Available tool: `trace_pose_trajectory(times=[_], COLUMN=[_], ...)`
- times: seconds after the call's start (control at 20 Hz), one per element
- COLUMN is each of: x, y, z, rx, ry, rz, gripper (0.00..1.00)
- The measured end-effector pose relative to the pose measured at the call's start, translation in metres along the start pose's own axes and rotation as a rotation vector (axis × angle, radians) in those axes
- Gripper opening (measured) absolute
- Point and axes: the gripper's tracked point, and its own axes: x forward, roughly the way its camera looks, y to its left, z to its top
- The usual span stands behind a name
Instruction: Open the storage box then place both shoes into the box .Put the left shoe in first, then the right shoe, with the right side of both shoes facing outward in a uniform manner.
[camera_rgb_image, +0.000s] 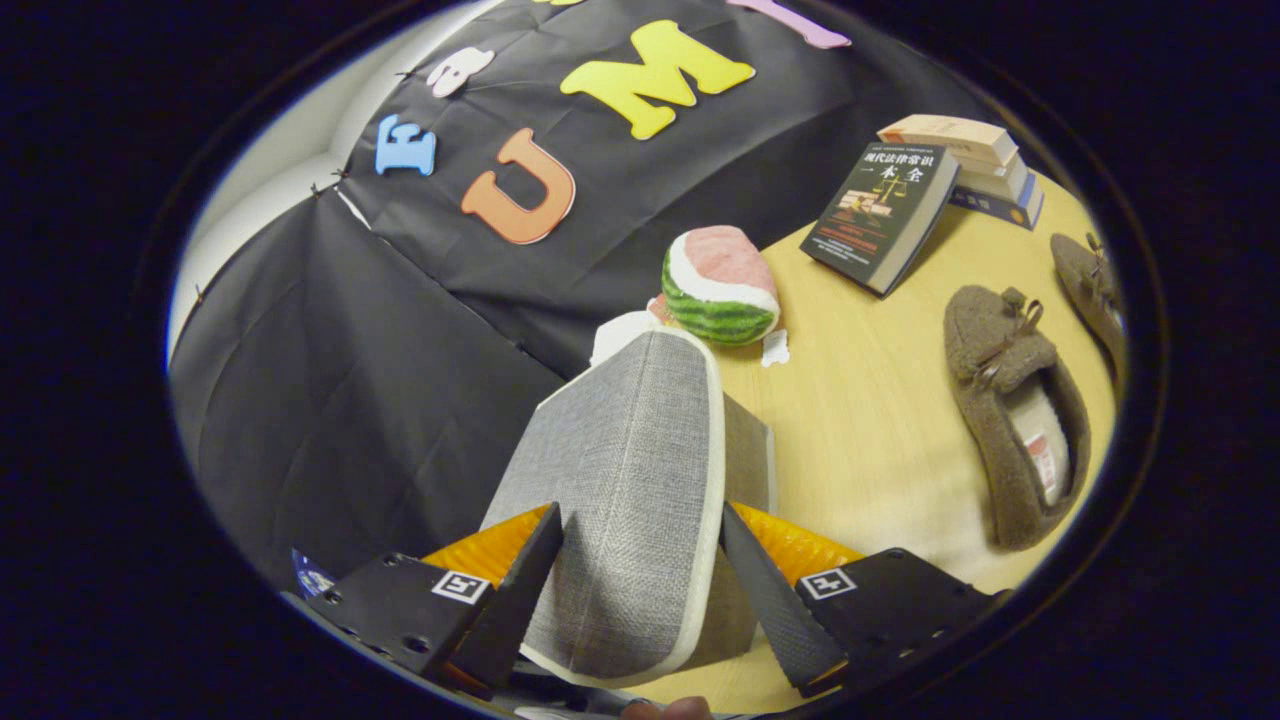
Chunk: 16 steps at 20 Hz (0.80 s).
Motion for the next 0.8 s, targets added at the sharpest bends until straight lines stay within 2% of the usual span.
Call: trace_pose_trajectory(times=[0.2, 0.3, 0.35, 0.5, 0.55, 0.8], x=[-0.005, -0.012, -0.017, -0.038, -0.028, -0.041], y=[0.004, 0.008, 0.008, 0.002, 0.009, 0.044], z=[0.009, 0.017, 0.017, 0.043, 0.040, 0.053], rx=[0.063, 0.077, 0.075, 0.066, 0.065, -0.047], ry=[0.024, 0.031, 0.030, -0.001, 0.008, 0.019], rz=[0.021, 0.039, 0.035, -0.004, 0.005, 0.024], gripper=[0.94, 0.78, 0.78, 0.23, 0.05, 0.00])
